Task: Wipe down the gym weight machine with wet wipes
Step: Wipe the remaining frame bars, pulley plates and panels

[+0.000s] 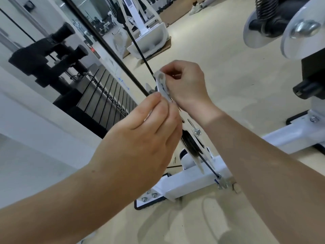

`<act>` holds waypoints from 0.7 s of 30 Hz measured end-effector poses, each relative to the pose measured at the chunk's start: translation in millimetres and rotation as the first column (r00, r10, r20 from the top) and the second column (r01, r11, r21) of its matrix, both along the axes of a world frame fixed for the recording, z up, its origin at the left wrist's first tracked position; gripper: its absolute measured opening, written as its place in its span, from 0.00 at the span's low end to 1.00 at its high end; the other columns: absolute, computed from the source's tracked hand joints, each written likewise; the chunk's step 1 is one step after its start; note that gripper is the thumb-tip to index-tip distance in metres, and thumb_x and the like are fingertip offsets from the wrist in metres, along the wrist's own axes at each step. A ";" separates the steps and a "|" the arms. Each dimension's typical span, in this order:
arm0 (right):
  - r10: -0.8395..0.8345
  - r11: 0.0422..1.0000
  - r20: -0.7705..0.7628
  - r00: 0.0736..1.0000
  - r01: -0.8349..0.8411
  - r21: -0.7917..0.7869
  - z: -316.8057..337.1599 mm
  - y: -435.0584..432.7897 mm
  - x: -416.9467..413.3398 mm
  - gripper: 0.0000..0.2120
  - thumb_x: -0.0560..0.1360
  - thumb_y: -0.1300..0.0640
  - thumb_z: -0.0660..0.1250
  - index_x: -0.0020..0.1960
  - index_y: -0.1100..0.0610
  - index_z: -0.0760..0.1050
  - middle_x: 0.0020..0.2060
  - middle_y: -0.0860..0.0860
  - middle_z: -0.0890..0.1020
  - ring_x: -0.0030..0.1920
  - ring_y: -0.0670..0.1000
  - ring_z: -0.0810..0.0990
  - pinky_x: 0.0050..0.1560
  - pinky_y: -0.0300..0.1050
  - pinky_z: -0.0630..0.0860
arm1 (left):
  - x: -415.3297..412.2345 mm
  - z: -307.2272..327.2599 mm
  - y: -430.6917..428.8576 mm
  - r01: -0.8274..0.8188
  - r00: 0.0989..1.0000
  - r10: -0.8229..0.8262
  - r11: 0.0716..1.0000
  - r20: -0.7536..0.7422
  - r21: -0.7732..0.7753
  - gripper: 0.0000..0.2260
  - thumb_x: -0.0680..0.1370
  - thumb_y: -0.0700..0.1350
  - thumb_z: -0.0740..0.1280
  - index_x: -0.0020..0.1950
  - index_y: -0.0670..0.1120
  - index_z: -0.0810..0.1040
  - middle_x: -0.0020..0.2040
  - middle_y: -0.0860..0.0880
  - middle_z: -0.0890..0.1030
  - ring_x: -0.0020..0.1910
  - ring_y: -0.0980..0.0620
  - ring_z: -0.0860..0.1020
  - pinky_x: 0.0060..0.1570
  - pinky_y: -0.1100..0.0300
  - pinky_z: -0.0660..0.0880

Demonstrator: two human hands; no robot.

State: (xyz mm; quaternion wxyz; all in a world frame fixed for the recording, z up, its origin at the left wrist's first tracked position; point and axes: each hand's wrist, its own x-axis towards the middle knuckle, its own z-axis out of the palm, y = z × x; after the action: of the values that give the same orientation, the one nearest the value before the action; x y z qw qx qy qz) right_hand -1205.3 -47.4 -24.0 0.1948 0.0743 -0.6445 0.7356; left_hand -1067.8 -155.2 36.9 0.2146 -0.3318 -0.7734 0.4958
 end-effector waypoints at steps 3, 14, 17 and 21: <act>0.053 0.990 0.140 0.989 -0.070 0.120 -35.0 7.0 -13.7 0.04 0.73 0.58 0.71 0.42 0.55 0.84 0.33 0.46 0.84 0.37 0.46 0.81 0.43 0.42 0.78 | -0.6 -2.2 1.0 0.025 1.000 -0.025 1.000 -0.004 0.000 0.21 0.82 0.40 0.47 0.67 0.31 0.70 0.63 0.33 0.74 0.62 0.34 0.72 0.72 0.43 0.55; 0.200 0.956 0.096 0.975 -0.173 -0.236 -45.9 13.7 22.0 0.08 0.75 0.66 0.69 0.44 0.55 0.85 0.39 0.49 0.86 0.41 0.45 0.83 0.48 0.42 0.80 | -9.4 -4.9 7.3 0.036 0.999 -0.037 0.997 0.012 0.070 0.19 0.82 0.39 0.48 0.64 0.32 0.73 0.59 0.33 0.75 0.60 0.33 0.73 0.72 0.43 0.55; 0.165 0.983 0.154 0.974 -0.150 -0.106 -71.8 17.3 36.3 0.09 0.74 0.64 0.71 0.42 0.51 0.85 0.39 0.46 0.86 0.44 0.46 0.85 0.52 0.51 0.81 | -7.0 -9.4 2.7 0.045 0.999 -0.045 0.997 -0.001 0.067 0.19 0.82 0.39 0.48 0.64 0.32 0.72 0.60 0.33 0.76 0.61 0.33 0.74 0.72 0.44 0.55; 0.037 0.996 0.209 0.977 -0.054 0.076 -80.2 28.1 23.3 0.12 0.73 0.67 0.67 0.42 0.52 0.85 0.37 0.47 0.85 0.43 0.50 0.84 0.46 0.52 0.82 | -6.5 -13.4 1.5 0.041 0.999 -0.042 0.996 0.011 0.079 0.19 0.82 0.40 0.50 0.66 0.32 0.71 0.61 0.33 0.75 0.63 0.34 0.73 0.73 0.44 0.53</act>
State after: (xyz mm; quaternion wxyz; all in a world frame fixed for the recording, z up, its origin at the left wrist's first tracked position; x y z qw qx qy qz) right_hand -1182.0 -19.3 -104.2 0.1062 0.0198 -0.6888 0.7169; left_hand -1074.3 -153.7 23.5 0.2327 -0.3420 -0.7867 0.4582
